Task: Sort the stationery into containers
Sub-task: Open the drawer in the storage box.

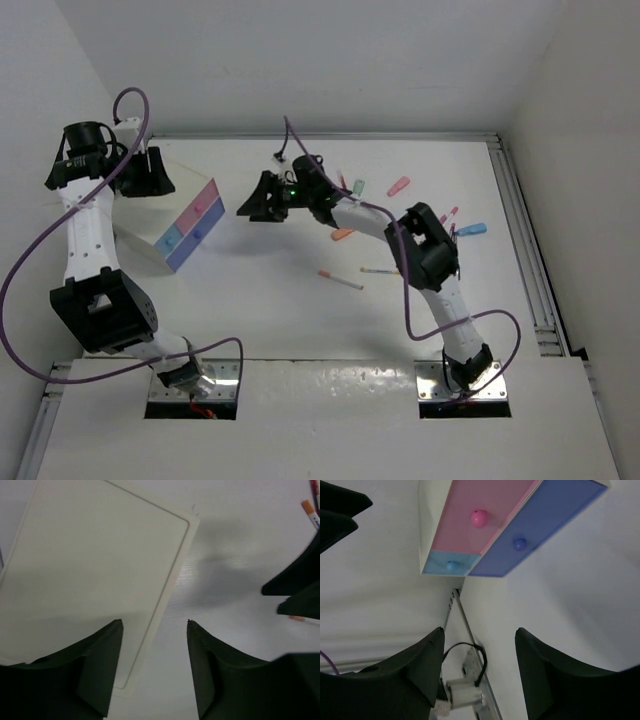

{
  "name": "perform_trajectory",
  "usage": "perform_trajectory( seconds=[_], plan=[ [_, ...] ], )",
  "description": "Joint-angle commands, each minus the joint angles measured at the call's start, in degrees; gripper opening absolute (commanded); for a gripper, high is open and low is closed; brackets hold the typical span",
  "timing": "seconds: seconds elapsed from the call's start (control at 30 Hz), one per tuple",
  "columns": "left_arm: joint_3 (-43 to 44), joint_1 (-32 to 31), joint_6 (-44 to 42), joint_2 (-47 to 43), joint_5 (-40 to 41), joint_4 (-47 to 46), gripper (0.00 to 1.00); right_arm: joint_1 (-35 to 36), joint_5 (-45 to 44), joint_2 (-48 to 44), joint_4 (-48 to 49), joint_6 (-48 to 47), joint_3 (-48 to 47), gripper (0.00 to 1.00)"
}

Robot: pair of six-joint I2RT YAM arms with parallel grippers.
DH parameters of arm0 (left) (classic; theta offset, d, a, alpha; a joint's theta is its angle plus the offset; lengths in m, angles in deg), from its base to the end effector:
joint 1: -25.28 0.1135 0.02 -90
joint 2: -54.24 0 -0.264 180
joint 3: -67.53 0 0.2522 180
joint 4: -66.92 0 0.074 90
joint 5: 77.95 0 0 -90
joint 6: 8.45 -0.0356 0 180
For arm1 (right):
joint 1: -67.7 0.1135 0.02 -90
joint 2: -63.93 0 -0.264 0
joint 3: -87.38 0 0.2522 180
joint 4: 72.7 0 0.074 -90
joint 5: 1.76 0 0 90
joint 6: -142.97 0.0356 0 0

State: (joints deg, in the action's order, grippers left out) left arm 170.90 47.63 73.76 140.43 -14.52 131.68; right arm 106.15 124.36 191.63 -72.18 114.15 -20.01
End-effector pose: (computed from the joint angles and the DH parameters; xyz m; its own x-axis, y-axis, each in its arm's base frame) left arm 0.2972 0.1050 0.3733 -0.6847 -0.1505 -0.7131 0.0321 0.9713 -0.2357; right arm 0.3900 0.3365 0.2001 -0.9485 0.1506 -0.2787 -0.2192 0.3232 0.9206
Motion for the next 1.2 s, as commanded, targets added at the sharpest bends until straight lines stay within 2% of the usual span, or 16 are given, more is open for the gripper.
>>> perform_trajectory(
  seconds=[0.0,0.07,0.2,0.3,0.57,0.83,1.17],
  plan=[
    [-0.57,1.64,-5.83,1.16,-4.11,0.85,0.57,3.46,-2.97,5.26,13.65,11.49,-6.48,0.58],
    [-1.36,2.69,-7.06,2.31,-4.37,1.03,0.5,5.04,-4.82,9.21,16.73,13.33,-9.11,0.57],
    [-2.15,3.75,-8.81,3.63,-5.25,1.38,0.41,6.98,-11.06,14.94,16.48,16.24,-13.95,0.54],
    [-3.46,5.16,-9.34,4.33,-6.21,1.03,0.4,8.56,-15.18,18.89,15.43,19.92,-17.89,0.55],
    [-4.43,6.3,-12.51,4.16,-6.92,2.52,0.35,11.2,-20.65,27.33,12.97,20.2,-27.92,0.5],
    [-7.16,7.18,-12.34,4.16,-7.62,1.73,0.33,12.43,-20.92,31.11,12.7,21.52,-30.03,0.35],
    [-10.06,7.1,-10.93,4.86,-7.54,-0.38,0.32,13.13,-20.74,33.84,13.84,21.69,-32.06,0.36]
  ],
)
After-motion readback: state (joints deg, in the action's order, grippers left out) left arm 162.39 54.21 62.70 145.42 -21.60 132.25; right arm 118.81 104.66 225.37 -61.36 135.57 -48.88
